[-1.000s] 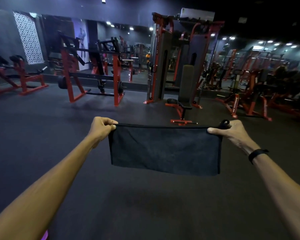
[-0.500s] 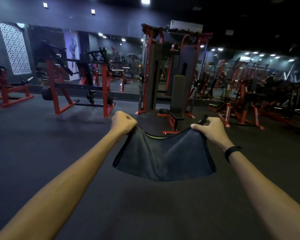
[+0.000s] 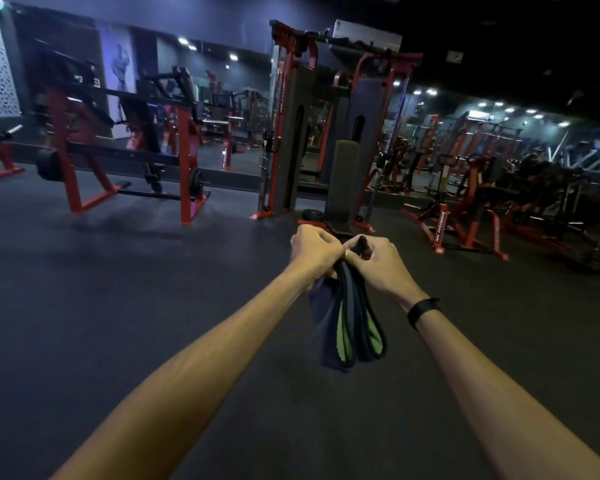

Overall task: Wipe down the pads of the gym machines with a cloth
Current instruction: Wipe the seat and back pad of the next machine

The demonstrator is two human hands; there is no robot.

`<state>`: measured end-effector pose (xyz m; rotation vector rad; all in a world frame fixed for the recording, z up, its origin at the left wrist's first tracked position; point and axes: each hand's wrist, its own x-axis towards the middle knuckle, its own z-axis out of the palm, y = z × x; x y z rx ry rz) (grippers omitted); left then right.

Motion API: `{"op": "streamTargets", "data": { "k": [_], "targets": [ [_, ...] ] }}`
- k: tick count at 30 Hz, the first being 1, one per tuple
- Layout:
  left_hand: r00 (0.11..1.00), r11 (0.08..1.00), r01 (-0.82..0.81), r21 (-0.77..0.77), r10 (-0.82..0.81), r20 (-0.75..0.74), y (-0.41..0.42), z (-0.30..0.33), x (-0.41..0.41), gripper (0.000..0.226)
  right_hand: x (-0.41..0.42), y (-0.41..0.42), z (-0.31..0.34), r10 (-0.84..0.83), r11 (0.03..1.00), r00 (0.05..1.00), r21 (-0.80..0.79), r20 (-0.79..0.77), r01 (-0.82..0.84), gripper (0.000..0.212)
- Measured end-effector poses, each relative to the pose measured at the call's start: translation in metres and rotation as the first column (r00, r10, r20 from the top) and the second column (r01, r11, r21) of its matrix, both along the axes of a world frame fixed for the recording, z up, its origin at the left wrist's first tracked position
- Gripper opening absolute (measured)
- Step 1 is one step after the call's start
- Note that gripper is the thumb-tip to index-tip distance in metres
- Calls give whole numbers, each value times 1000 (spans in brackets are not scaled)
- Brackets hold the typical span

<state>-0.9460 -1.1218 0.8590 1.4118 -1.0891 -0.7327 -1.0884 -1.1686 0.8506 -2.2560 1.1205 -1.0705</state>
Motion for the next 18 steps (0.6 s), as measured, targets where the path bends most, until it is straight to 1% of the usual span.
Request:
{"op": "streamTargets", "data": {
  "k": [2, 5, 6, 7, 8, 9, 10, 11, 12, 13, 15, 18],
  "targets": [
    [996, 997, 72, 9, -72, -47, -29, -2, 6, 8, 3, -32, -6, 32, 999, 999, 18, -1, -32, 9],
    [967, 974, 227, 10, -224, -124, -79, 0, 22, 18, 5, -82, -7, 42, 998, 999, 50, -7, -42, 18],
    [952, 961, 275, -14, -274, -135, -102, 1, 31, 19, 8, -102, -4, 42, 998, 999, 44, -26, -41, 21],
    [946, 954, 300, -29, -301, -116, -119, 2, 38, 22, 11, -117, -1, 49, 998, 997, 38, -57, -47, 22],
    [950, 952, 301, -48, -304, -76, -140, 1, 46, 25, 14, -134, 4, 53, 998, 994, 30, -98, -50, 21],
    [962, 960, 272, -68, -269, 51, -162, -2, 56, 29, 16, -151, 8, 59, 998, 987, 24, -151, -57, 23],
    [947, 964, 251, -85, -226, 227, -191, -1, 67, 34, 19, -173, 15, 57, 998, 980, 11, -189, -56, 26],
    [897, 961, 267, -70, -221, 384, -209, -2, 75, 39, 20, -186, 21, 56, 998, 975, -2, -216, -58, 29],
    [830, 950, 310, -40, -250, 498, -229, -2, 84, 41, 22, -200, 27, 47, 998, 973, -23, -226, -54, 31],
    [775, 924, 382, -9, -316, 548, -249, -2, 92, 40, 23, -215, 32, 38, 997, 976, -51, -215, -50, 33],
    [711, 859, 512, 30, -444, 545, -285, -9, 101, 34, 23, -242, 36, 5, 996, 984, -88, -176, -21, 35],
    [659, 803, 595, 15, -498, 563, -326, -27, 99, 30, 17, -278, 35, -49, 995, 995, -89, -88, 41, 33]
  ]
}}
